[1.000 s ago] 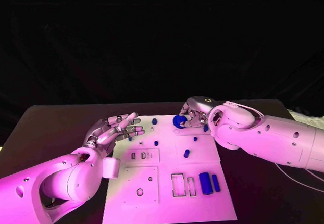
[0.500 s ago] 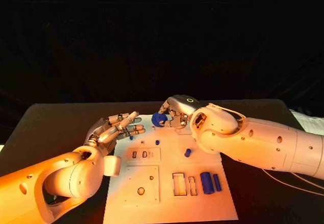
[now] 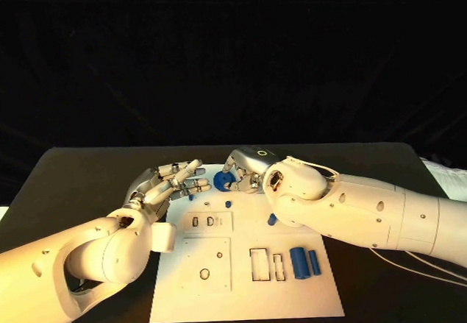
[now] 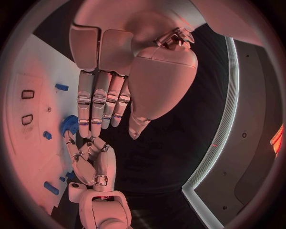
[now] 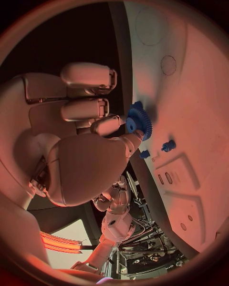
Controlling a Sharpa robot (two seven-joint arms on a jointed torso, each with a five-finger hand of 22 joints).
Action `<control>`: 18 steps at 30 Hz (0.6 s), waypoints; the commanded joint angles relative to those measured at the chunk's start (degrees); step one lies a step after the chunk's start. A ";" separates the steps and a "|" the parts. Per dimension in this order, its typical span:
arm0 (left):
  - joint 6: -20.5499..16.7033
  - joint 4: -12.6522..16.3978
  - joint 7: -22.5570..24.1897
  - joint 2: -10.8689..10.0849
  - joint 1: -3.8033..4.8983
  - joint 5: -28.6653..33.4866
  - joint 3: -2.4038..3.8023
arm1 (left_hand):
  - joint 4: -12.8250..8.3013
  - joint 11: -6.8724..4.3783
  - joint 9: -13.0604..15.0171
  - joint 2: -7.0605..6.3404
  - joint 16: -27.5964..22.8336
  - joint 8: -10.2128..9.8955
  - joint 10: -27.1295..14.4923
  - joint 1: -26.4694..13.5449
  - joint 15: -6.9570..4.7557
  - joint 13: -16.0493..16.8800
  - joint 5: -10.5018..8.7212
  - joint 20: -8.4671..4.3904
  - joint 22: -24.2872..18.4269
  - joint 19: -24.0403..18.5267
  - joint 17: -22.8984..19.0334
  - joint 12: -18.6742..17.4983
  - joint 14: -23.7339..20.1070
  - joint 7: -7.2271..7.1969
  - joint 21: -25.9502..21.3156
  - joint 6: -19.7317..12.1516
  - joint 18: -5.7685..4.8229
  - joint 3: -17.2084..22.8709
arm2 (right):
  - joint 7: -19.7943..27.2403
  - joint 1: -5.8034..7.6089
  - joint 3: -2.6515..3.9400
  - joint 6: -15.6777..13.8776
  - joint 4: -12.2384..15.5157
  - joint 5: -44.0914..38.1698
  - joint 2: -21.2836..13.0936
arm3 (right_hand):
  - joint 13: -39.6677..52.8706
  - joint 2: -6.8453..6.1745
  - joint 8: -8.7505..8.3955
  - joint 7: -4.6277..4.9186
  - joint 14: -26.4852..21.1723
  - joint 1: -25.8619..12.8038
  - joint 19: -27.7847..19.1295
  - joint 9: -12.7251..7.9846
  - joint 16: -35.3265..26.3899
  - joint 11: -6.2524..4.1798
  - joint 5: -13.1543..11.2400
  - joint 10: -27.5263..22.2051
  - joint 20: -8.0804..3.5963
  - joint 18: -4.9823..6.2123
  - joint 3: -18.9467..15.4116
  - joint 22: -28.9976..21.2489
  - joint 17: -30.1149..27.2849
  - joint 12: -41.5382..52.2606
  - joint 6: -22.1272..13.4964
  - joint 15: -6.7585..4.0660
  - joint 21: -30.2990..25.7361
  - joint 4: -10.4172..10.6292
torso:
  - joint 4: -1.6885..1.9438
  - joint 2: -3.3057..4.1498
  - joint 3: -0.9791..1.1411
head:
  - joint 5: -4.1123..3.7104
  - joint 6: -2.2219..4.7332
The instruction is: Assemble the parts on the task board
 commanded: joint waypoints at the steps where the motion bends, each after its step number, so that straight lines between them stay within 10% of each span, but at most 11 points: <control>1: 1.10 0.11 0.52 0.13 0.06 0.05 0.05 | -0.27 0.28 -0.05 0.37 -0.39 -0.29 0.16 0.00 0.00 -0.04 -0.10 -0.07 -0.05 0.51 0.10 -0.28 0.20 0.31 -0.34 0.11 0.68 -0.01 | -1.02 -0.02 -0.08 2.44 -0.30 -1.81 0.34 | -0.14 0.12 0.19 -0.23 4.02 -0.27 0.20 2.67 0.29 0.01 -0.40 0.24 -0.09 -0.63 0.46 0.03 4.40 -0.26 0.91 -0.42 0.16 0.12 | -0.09 -0.03 0.01 | 0.16 -0.04; 13: 0.95 0.19 0.65 0.24 0.06 0.05 0.05 | -0.27 0.28 -0.05 0.37 -0.39 -0.29 0.16 0.00 0.00 -0.04 -0.10 -0.07 -0.05 0.51 0.10 -0.28 0.20 0.31 -0.34 0.11 0.68 -0.01 | -1.85 -0.04 -0.28 2.87 -1.12 -2.12 1.52 | -0.09 -0.82 -0.30 -0.02 4.03 -1.49 0.18 2.60 0.33 0.19 -2.24 0.15 0.03 -0.64 0.61 0.12 4.53 -0.60 0.55 -0.27 0.20 0.15 | -0.09 -0.03 0.03 | -0.02 0.06; 18: 0.90 0.23 0.65 0.21 0.06 0.05 0.06 | -0.27 0.28 -0.05 0.37 -0.39 -0.29 0.16 0.00 0.00 -0.04 -0.10 -0.07 -0.05 0.51 0.10 -0.28 0.20 0.31 -0.34 0.11 0.68 -0.01 | -2.24 -0.03 -0.35 2.71 -1.76 -2.02 1.89 | -0.47 -1.57 -1.07 0.89 3.97 -3.97 0.11 1.74 0.21 1.06 -9.25 -0.22 0.57 -0.68 -0.27 0.19 4.36 -1.60 -3.11 0.41 0.20 1.20 | -0.07 -0.03 0.01 | 0.00 0.03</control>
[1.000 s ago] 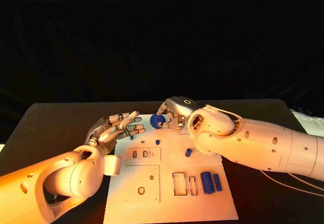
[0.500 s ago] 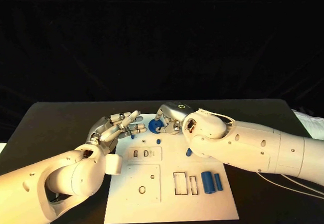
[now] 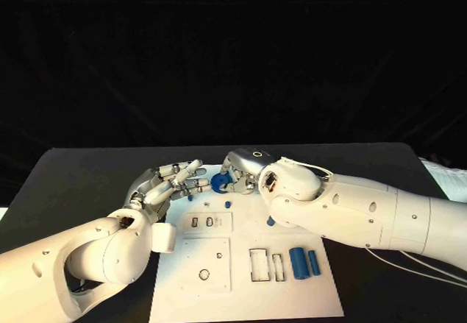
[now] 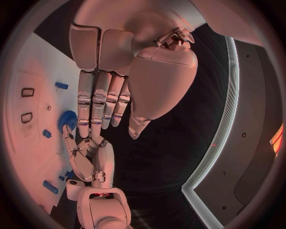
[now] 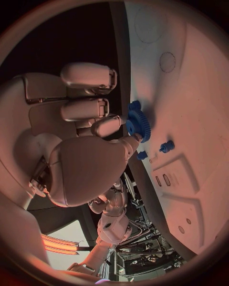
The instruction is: Assemble the parts on the task board
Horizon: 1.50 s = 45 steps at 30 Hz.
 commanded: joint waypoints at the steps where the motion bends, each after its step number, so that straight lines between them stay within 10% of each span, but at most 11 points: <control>1: 0.88 0.17 0.57 0.08 0.06 0.04 0.04 | -0.27 0.28 -0.05 0.37 -0.39 -0.29 0.16 0.00 0.01 -0.04 -0.10 -0.07 -0.06 0.51 0.06 -0.28 0.20 0.31 -0.34 0.11 0.68 -0.01 | -1.17 -0.16 -0.18 1.35 -0.54 -0.76 0.24 | -0.08 -0.48 -0.29 0.34 3.97 -1.33 0.12 -0.22 0.25 0.66 -3.23 -0.37 0.70 -0.67 -0.61 0.07 4.40 -0.69 -2.37 0.54 0.22 0.47 | 0.05 0.01 -0.01 | 0.01 -0.01; 21: 0.80 0.32 0.48 -0.08 0.07 0.04 0.04 | -0.27 0.28 -0.05 0.37 -0.39 -0.29 0.16 0.00 0.01 -0.04 -0.10 -0.07 -0.06 0.51 0.06 -0.28 0.20 0.31 -0.34 0.11 0.68 -0.01 | -0.95 -0.10 -0.40 3.14 -0.83 0.37 0.30 | -0.34 -1.39 0.08 0.68 4.00 -3.91 0.05 -0.34 0.34 1.08 -4.21 -0.99 1.28 -0.65 -2.55 0.21 4.72 -1.76 -3.97 1.00 0.26 2.26 | -0.01 0.00 -0.01 | -0.01 -0.19; 30: 0.87 0.14 0.44 -0.04 0.07 0.07 0.04 | -0.45 0.26 -0.04 0.41 -0.49 -0.33 0.25 0.05 -0.01 -0.03 -0.12 -0.08 -0.11 0.55 0.10 -0.29 0.24 0.30 -0.39 0.19 0.68 0.10 | 2.15 -0.30 -0.39 -7.49 2.03 2.25 -2.61 | 0.89 -0.95 0.06 0.57 4.04 -4.13 0.14 -0.23 0.42 0.97 -1.80 -0.36 1.21 -0.69 -2.82 0.46 4.91 -0.24 -3.53 0.91 0.40 2.72 | 0.07 -0.06 0.07 | -0.03 0.07; 35: 1.04 -0.14 0.48 -0.34 0.06 0.15 0.04 | -0.47 0.26 -0.05 0.41 -0.51 -0.34 0.25 0.05 -0.01 -0.04 -0.12 -0.08 -0.12 0.56 0.11 -0.30 0.25 0.30 -0.40 0.18 0.68 0.11 | 9.30 -0.38 0.42 -13.51 7.25 7.71 -10.13 | 1.93 -1.03 0.09 0.50 4.14 -2.84 0.33 -0.18 0.66 0.90 -1.09 0.15 1.16 -0.77 -2.57 0.90 5.40 1.08 -3.29 0.85 0.64 1.87 | -0.44 -0.18 0.13 | 0.10 0.47; 45: 1.52 -0.62 0.72 -0.59 0.04 0.13 0.02 | -0.52 0.24 -0.04 0.40 -0.53 -0.34 0.30 0.06 -0.01 -0.03 -0.12 -0.09 -0.13 0.57 0.12 -0.29 0.26 0.27 -0.41 0.22 0.68 0.14 | 25.95 -0.77 1.88 -5.35 7.00 23.29 -22.08 | 1.84 -1.97 -0.03 0.65 4.15 2.62 0.39 -0.22 0.76 0.89 -0.25 -0.54 1.12 -0.87 -1.62 1.41 5.70 0.31 -3.14 0.84 0.87 -2.72 | -2.02 -0.40 0.73 | 0.08 1.18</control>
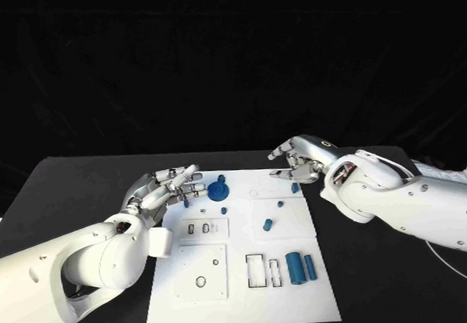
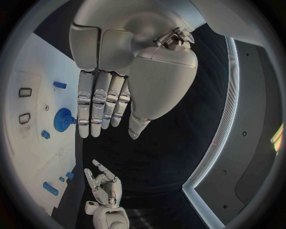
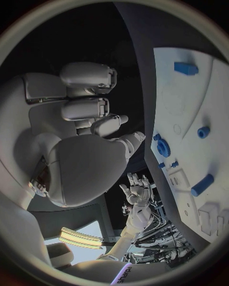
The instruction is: Assemble the parts on the task board
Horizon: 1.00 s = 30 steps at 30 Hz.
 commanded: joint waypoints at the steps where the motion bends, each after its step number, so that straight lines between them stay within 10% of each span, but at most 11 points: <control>1: 1.48 -0.12 0.70 0.11 0.04 0.08 0.04 | -0.37 0.24 -0.04 0.41 -0.20 -0.34 0.30 0.06 -0.01 -0.03 -0.12 0.12 -0.08 0.36 0.08 -0.29 0.26 0.27 -0.19 0.22 0.68 -0.01 | 10.25 -0.53 0.08 3.87 -0.91 8.50 -1.93 | -0.15 -0.05 0.06 0.14 4.35 0.80 0.29 -0.02 0.30 -0.09 0.36 -0.42 0.18 -0.88 -0.05 -0.02 5.71 -0.32 0.16 0.22 0.36 -0.50 | -0.81 -0.13 0.40 | 0.11 0.05; 30: 1.94 -0.85 0.63 0.66 -0.04 -0.08 0.01 | -0.37 0.24 -0.04 0.41 -0.20 -0.34 0.30 0.06 -0.01 -0.03 -0.12 0.12 -0.08 0.36 0.08 -0.29 0.26 0.27 -0.19 0.22 0.68 -0.01 | 10.43 -4.20 0.17 7.55 -10.35 8.34 -1.73 | -0.30 -0.43 0.04 0.20 4.36 1.03 0.16 -0.07 0.34 -0.02 0.51 -0.63 0.23 -0.85 -0.39 -0.20 5.85 -0.70 0.01 0.28 0.26 -0.99 | -0.58 -0.23 0.35 | -0.72 -0.76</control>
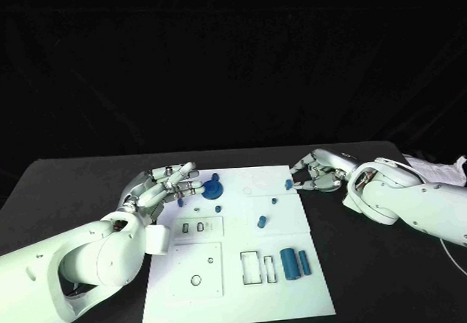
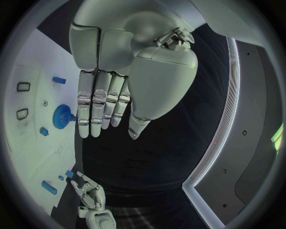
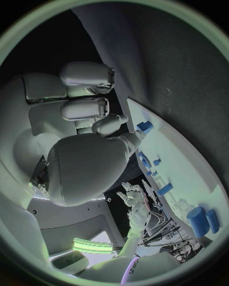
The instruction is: Assemble the parts on the task board
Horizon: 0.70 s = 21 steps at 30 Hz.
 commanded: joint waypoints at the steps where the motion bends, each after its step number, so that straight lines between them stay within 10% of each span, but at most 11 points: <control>1: 1.30 0.04 0.57 0.17 0.02 -0.12 0.03 | -0.37 0.24 -0.04 0.41 -0.20 -0.34 0.30 0.06 -0.01 -0.03 -0.12 0.12 -0.09 0.36 0.09 -0.29 0.27 0.27 -0.20 0.22 0.68 -0.01 | -0.37 -0.42 0.00 1.49 -0.47 -0.13 0.67 | 0.12 -0.17 0.05 0.21 4.36 0.36 0.16 -0.04 0.35 -0.03 0.29 -0.19 0.24 -0.84 0.09 -0.05 5.82 0.06 0.02 0.29 0.27 -0.39 | 0.11 -0.03 0.01 | 0.06 -0.07; 21: 1.30 -0.04 0.37 0.18 0.01 -0.23 0.03 | -0.48 0.21 -0.03 0.41 -0.26 -0.35 0.38 0.08 -0.03 -0.03 -0.13 0.11 -0.12 0.39 0.12 -0.29 0.30 0.22 -0.22 0.28 0.68 0.04 | -0.61 -0.85 -0.02 1.98 -1.41 -0.50 1.99 | 1.35 2.21 1.80 -0.81 4.47 0.39 0.33 0.82 0.59 -0.85 0.17 0.59 -0.13 -0.91 0.56 0.48 6.38 1.58 4.42 -0.29 0.53 -0.78 | -0.04 -0.09 0.00 | 0.69 -0.36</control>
